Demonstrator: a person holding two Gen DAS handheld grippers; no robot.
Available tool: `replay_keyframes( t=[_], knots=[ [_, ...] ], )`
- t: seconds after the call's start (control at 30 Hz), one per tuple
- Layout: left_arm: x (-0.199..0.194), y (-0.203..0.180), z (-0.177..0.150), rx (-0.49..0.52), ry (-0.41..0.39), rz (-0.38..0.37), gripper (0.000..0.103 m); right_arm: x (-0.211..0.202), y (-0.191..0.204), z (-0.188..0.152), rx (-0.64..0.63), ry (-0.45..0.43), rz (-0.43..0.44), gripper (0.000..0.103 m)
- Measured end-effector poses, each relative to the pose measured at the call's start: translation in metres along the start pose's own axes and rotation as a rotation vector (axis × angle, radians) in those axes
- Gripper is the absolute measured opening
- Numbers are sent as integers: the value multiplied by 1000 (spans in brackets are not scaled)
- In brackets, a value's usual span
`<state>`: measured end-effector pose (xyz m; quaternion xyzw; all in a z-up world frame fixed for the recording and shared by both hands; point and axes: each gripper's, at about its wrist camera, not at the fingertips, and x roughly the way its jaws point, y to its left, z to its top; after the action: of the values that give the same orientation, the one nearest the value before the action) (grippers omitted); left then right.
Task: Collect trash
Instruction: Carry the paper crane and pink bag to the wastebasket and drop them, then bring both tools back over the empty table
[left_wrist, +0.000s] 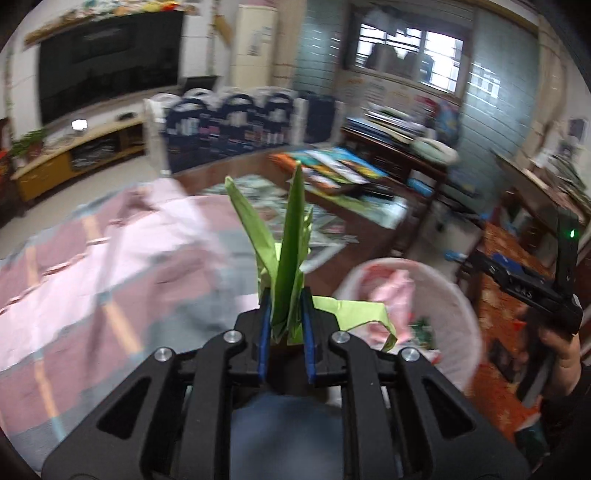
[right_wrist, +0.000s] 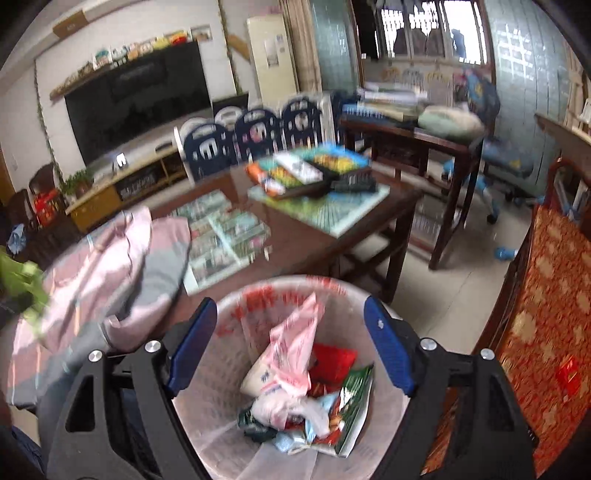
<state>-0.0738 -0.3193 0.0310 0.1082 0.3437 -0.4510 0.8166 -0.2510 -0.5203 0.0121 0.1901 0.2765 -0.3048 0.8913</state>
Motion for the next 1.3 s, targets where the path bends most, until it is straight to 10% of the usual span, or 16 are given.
replay_keyframes(
  t=[0.1,0.23,0.47,0.87,1.3],
  knots=[
    [40,-60,9,75,64,-81,18,-28,1,28,18,-85,23,87],
    [72,-89,7,82,113,-101,70,-48,12,53,9,-134,58,89],
    [15,5,-1,-121,6,23,91,-32,71,39,-77,-59,147,90],
    [-136,213,-58,-280,-113,612,97,19,319,-5,-345,55,437,90],
    [-151,311,-125,-454,-99,763,100,67,415,-52,-416,122,480,90]
  ],
)
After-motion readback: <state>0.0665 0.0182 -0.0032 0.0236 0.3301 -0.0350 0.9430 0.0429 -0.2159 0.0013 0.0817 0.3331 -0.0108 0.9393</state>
